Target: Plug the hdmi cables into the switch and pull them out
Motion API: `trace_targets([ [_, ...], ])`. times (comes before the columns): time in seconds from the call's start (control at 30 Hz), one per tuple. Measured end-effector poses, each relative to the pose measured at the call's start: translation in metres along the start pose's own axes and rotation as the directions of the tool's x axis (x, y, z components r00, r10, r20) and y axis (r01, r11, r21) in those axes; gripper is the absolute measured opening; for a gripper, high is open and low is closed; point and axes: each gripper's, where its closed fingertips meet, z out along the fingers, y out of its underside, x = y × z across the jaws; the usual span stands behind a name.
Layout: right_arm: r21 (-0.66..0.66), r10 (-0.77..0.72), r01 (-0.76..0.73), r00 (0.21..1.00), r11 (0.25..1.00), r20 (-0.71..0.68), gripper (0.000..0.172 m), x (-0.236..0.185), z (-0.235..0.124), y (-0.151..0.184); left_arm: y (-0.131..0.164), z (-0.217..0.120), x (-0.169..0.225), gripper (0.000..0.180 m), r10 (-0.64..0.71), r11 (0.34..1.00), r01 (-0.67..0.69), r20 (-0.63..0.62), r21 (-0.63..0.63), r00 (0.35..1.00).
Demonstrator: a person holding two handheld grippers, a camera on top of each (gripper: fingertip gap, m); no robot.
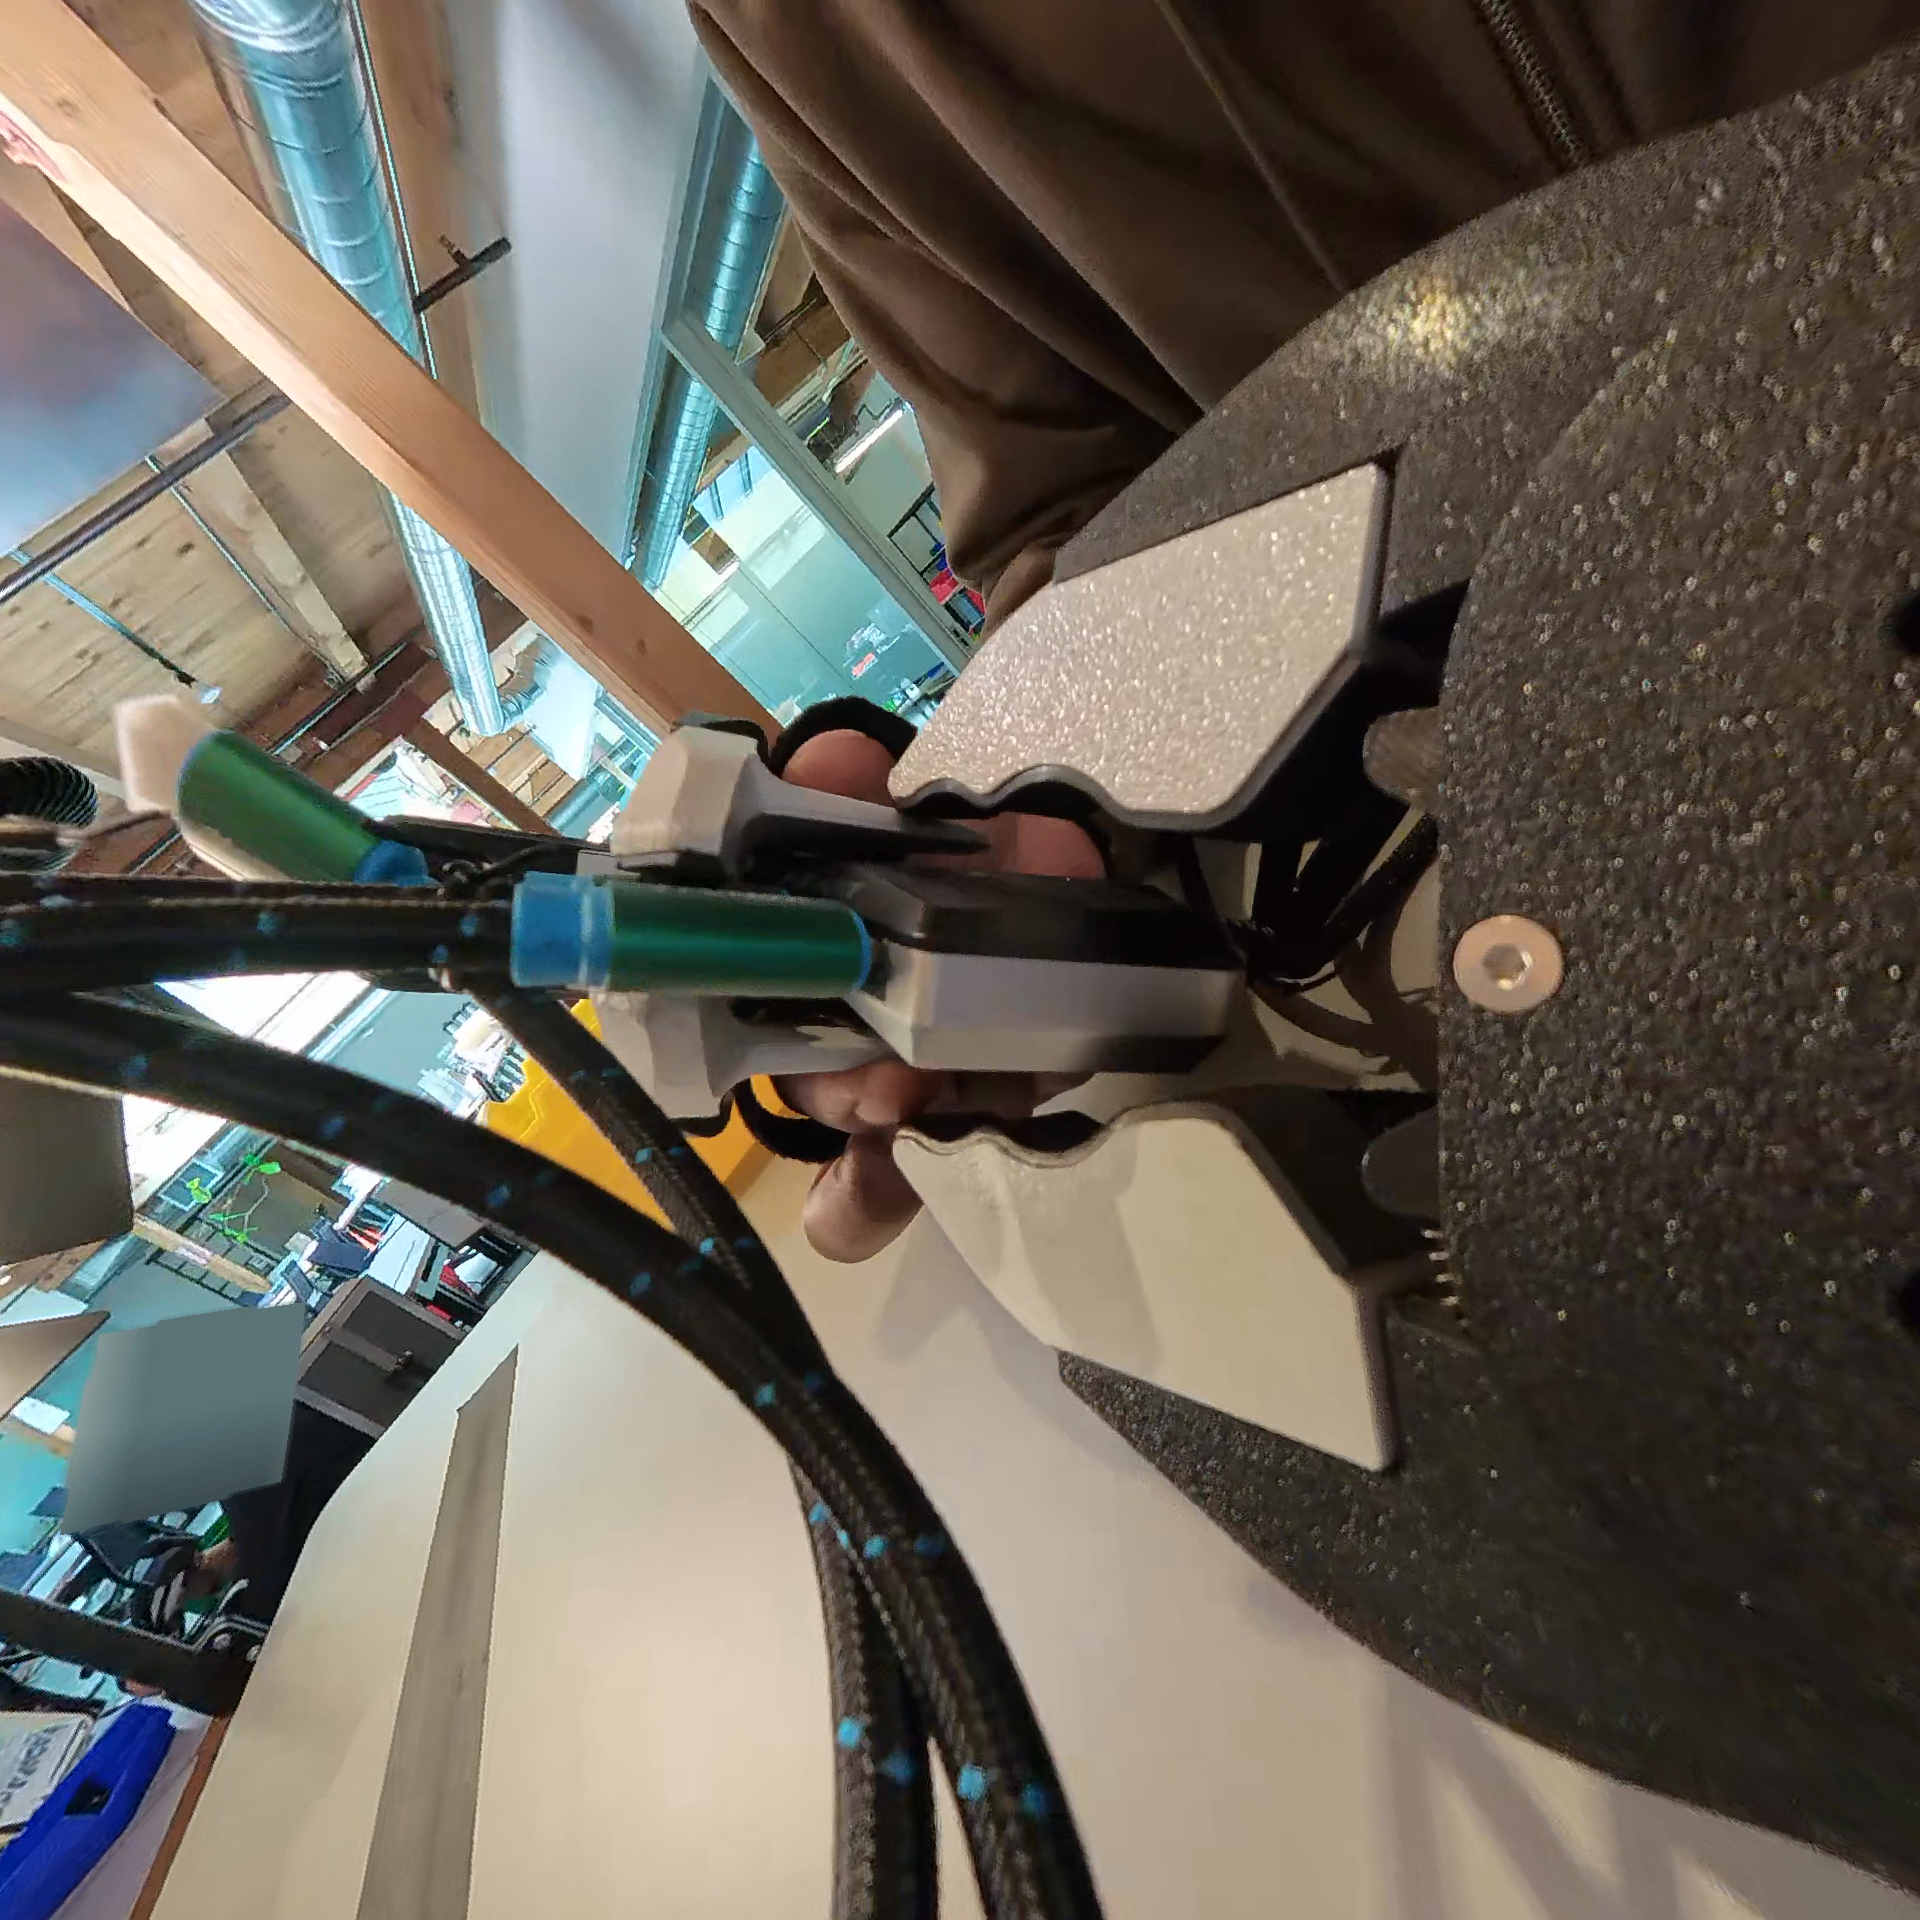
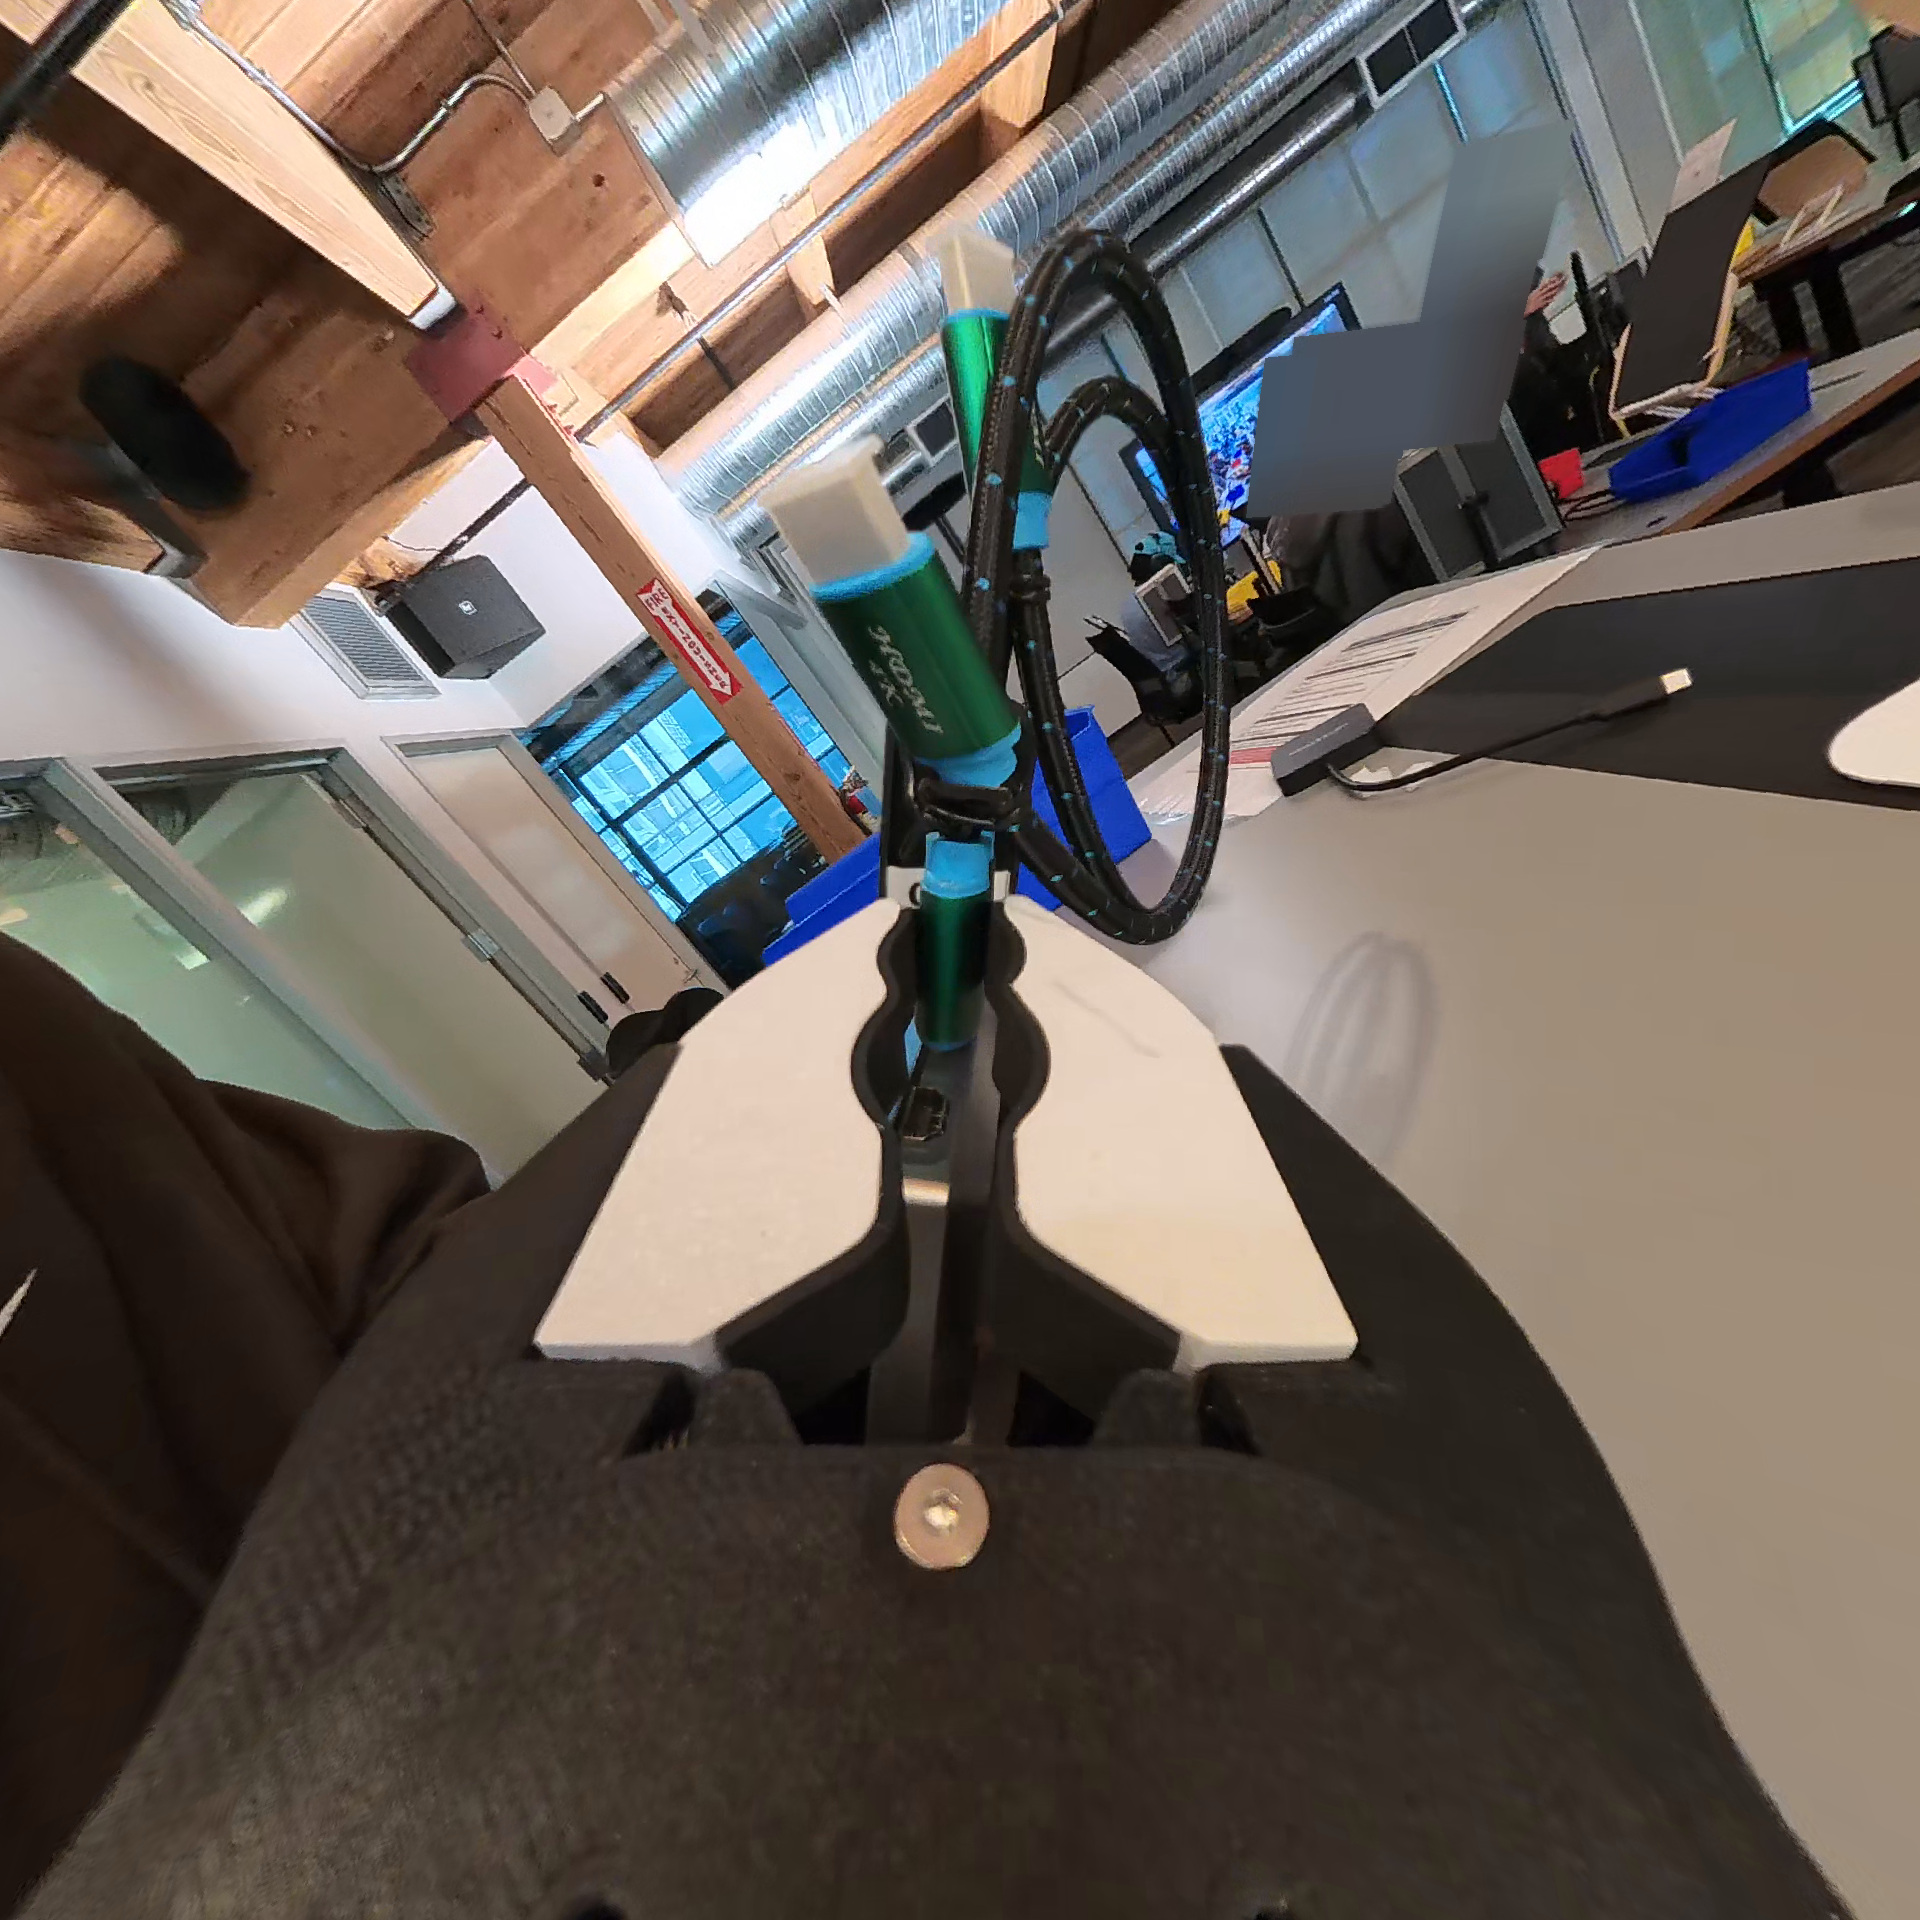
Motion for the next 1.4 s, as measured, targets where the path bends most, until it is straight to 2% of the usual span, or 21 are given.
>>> trace_targets([
  [0.17, -0.002, -0.087, 0.087, 0.994, 0.996, -0.072, 0.012, 0.005, -0.002, -0.002, 0.000, 0.000, -0.004, 0.050, -0.001, 1.000, 0.001, 0.023, -0.003, 1.000],
  [0.23, -0.018, -0.144, 0.143, 0.980, 0.990, -0.135, 0.014, 0.013, -0.005, -0.003, -0.001, 0.001, -0.002, 0.032, 0.005, 1.000, -0.005, 0.012, 0.003, 1.000],
  [0.4, -0.043, -0.148, 0.145, 0.986, 0.989, -0.083, 0.014, 0.006, -0.007, -0.004, 0.000, 0.005, 0.005, 0.027, 0.022, 1.000, -0.021, -0.016, 0.010, 1.000],
  [0.57, -0.170, -0.050, 0.048, 0.999, 0.984, -0.007, 0.013, -0.003, -0.007, 0.006, 0.008, 0.007, 0.015, 0.026, 0.014, 0.998, -0.019, -0.073, -0.062, 0.997],
  [0.73, -0.172, 0.068, -0.068, 0.998, 0.983, -0.005, 0.011, 0.002, -0.009, 0.004, 0.008, 0.008, 0.013, 0.024, -0.033, 0.997, 0.028, -0.081, -0.070, 0.996],
  [0.9, -0.219, 0.073, -0.078, 0.997, 0.973, -0.032, 0.011, 0.009, -0.010, 0.006, 0.011, 0.008, 0.008, 0.024, -0.072, 0.994, 0.067, -0.057, -0.090, 0.996],
  [0.93, -0.177, 0.071, -0.086, 0.994, 0.980, -0.088, 0.011, 0.017, -0.012, -0.003, 0.020, 0.010, 0.006, 0.023, -0.060, 0.988, 0.054, -0.038, -0.143, 0.997],
  [0.97, -0.096, 0.091, -0.106, 0.985, 0.990, -0.150, 0.011, 0.029, -0.021, -0.023, 0.040, 0.018, 0.009, 0.023, 0.004, 0.966, -0.010, -0.024, -0.258, 1.000],
  [1.0, -0.061, 0.106, -0.121, 0.973, 0.991, -0.207, 0.011, 0.044, -0.035, -0.040, 0.054, 0.028, 0.024, 0.023, 0.070, 0.943, -0.090, -0.074, -0.321, 0.995],
  [1.07, -0.090, 0.046, -0.074, 0.959, 0.993, -0.281, 0.011, 0.057, -0.064, -0.060, 0.058, 0.042, 0.040, 0.022, 0.039, 0.958, -0.072, -0.122, -0.277, 0.992],
  [1.13, -0.132, -0.016, -0.021, 0.963, 0.991, -0.270, 0.011, 0.045, -0.078, -0.068, 0.058, 0.042, 0.030, 0.023, 0.011, 0.956, -0.034, -0.080, -0.291, 0.997],
  [1.23, -0.149, -0.078, 0.035, 0.953, 0.988, -0.291, 0.011, 0.037, -0.081, -0.068, 0.047, 0.038, 0.025, 0.022, 0.019, 0.968, -0.039, -0.082, -0.247, 0.996],
  [1.4, -0.095, -0.054, 0.026, 0.952, 0.995, -0.301, 0.011, 0.042, -0.084, -0.074, 0.026, 0.024, 0.019, 0.022, 0.080, 0.984, -0.090, -0.071, -0.155, 0.994],
])
